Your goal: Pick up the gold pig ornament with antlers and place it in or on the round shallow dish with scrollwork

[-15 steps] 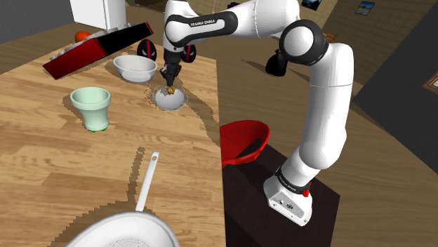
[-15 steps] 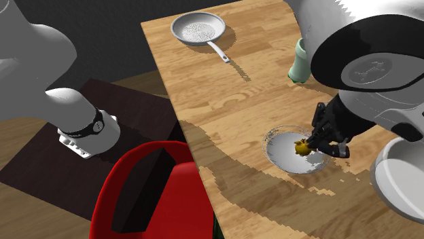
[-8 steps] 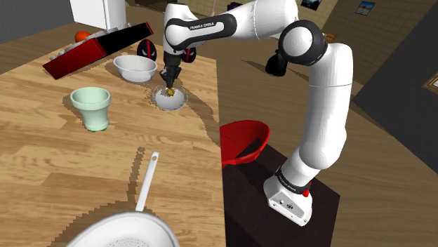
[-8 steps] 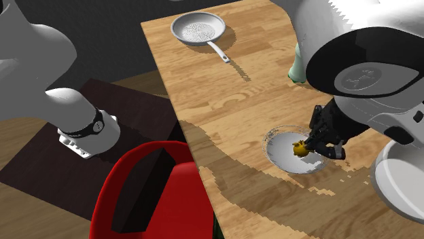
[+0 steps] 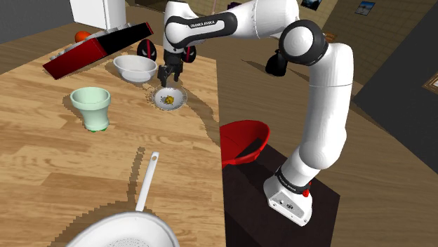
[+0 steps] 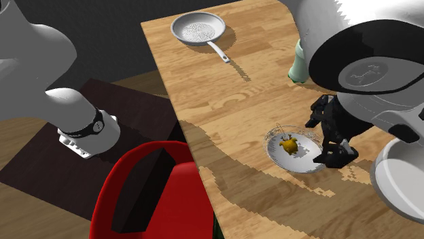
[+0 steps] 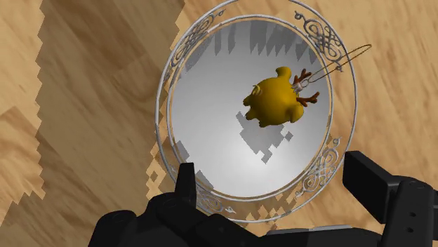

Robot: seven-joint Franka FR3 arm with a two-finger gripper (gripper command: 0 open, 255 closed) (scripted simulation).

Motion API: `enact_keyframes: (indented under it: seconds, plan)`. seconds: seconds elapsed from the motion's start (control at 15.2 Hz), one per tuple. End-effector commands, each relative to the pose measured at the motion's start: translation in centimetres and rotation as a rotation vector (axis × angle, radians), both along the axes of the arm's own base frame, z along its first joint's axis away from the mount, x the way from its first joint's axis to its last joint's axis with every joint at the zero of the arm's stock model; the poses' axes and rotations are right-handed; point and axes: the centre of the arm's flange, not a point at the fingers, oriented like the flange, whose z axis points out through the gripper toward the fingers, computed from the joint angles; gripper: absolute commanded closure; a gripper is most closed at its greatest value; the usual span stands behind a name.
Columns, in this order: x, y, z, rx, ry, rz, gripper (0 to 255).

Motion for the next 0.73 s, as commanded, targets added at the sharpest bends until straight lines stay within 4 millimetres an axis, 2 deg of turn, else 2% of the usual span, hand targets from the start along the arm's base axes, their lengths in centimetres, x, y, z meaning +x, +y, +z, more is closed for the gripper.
enact_keyframes:
  seconds: [0.0,0.13,0.66]
  plan:
    - [0.0,0.0,2.0,0.000,0.000,0.000,0]
    - [0.0,0.0,4.3,0.000,0.000,0.000,0]
    - [0.0,0.0,4.3,0.000,0.000,0.000,0]
